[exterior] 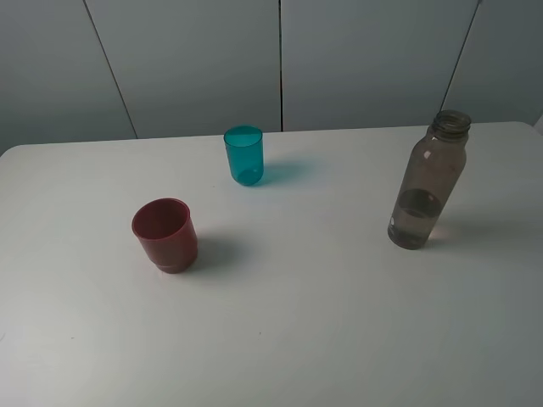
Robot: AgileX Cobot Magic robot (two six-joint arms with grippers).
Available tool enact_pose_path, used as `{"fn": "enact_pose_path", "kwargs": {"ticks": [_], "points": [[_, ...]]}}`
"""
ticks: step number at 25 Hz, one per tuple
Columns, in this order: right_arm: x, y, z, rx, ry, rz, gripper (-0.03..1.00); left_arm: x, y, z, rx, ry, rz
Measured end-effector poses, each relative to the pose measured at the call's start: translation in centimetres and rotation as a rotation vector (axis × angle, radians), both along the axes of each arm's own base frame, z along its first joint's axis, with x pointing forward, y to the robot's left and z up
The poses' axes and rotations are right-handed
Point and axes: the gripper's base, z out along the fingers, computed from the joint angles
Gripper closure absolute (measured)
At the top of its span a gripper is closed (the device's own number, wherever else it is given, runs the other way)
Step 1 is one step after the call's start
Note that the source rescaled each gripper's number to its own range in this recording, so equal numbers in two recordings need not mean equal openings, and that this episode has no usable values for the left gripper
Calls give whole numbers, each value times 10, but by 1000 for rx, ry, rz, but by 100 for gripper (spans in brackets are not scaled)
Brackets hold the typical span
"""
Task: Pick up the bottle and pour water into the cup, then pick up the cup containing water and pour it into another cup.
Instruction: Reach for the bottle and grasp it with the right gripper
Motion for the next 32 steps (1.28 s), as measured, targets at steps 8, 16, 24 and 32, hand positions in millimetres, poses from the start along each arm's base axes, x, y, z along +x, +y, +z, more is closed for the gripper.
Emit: {"fn": "enact_pose_path", "kwargs": {"ticks": [8, 16, 24, 32], "points": [[0, 0, 0, 0, 0, 0, -3, 0, 0, 0, 0, 0, 0], [0, 0, 0, 0, 0, 0, -3, 0, 0, 0, 0, 0, 0], [0, 0, 0, 0, 0, 0, -3, 0, 0, 0, 0, 0, 0], [0, 0, 0, 0, 0, 0, -3, 0, 0, 0, 0, 0, 0]]}}
